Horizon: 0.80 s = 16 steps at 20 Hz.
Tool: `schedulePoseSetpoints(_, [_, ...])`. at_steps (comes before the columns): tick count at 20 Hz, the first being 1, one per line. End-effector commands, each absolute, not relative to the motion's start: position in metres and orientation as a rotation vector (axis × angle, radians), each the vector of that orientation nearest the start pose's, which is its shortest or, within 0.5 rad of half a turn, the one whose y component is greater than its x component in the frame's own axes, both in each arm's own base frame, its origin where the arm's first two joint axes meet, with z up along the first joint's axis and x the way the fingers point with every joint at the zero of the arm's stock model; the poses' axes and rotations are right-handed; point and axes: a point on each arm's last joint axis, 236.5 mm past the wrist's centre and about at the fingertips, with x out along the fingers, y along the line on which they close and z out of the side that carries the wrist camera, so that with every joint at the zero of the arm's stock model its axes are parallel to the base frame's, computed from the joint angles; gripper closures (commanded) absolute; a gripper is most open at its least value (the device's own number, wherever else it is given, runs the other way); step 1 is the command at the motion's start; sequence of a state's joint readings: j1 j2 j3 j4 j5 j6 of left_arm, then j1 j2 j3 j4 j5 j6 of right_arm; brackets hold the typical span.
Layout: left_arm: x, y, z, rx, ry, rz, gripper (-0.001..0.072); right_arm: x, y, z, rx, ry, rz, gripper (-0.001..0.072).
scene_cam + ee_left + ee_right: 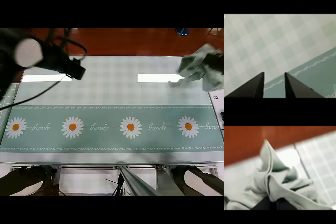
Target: Fold the shirts.
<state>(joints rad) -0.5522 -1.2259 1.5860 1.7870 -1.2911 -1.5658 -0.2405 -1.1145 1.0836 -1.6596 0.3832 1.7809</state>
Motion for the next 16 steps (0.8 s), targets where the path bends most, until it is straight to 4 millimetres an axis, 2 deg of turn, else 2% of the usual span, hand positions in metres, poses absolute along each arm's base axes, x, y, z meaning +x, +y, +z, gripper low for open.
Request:
schedulePoseSetpoints(1, [0.362, -0.171, 0.282, 0.330, 0.673, -0.357, 0.0386, 0.398, -0.092, 0.315, 0.228, 0.056, -0.224, 0.0691])
schedulePoseSetpoints(2, [0.351, -0.167, 0.306, 0.310, 0.620, -0.364, 0.0386, 0.369, -0.078, 0.350, 0.246, -0.028, -0.188, 0.0690])
schedulePoseSetpoints(4, [0.324, -0.158, 0.344, 0.277, 0.530, -0.383, 0.0386, 0.317, -0.049, 0.392, 0.273, -0.123, -0.106, 0.0690])
schedulePoseSetpoints(5, [0.311, -0.153, 0.356, 0.266, 0.500, -0.393, 0.0386, 0.297, -0.034, 0.399, 0.279, -0.129, -0.062, 0.0690])
schedulePoseSetpoints(6, [0.298, -0.147, 0.364, 0.254, 0.485, -0.397, 0.0386, 0.282, -0.019, 0.397, 0.285, -0.104, -0.016, 0.0690])
schedulePoseSetpoints(8, [0.277, -0.133, 0.368, 0.247, 0.497, -0.394, 0.0386, 0.265, 0.014, 0.367, 0.271, 0.046, 0.086, 0.0690])
schedulePoseSetpoints(10, [0.264, -0.123, 0.357, 0.257, 0.562, -0.386, 0.0386, 0.261, 0.045, 0.330, 0.289, 0.223, 0.200, 0.0690])
schedulePoseSetpoints(13, [0.261, -0.121, 0.328, 0.271, 0.667, -0.371, 0.0386, 0.265, 0.085, 0.294, 0.339, 0.417, 0.386, 0.0690])
schedulePoseSetpoints(16, [0.266, -0.124, 0.290, 0.308, 0.766, -0.362, 0.0386, 0.278, 0.111, 0.257, 0.350, 0.588, 0.506, 0.0690])
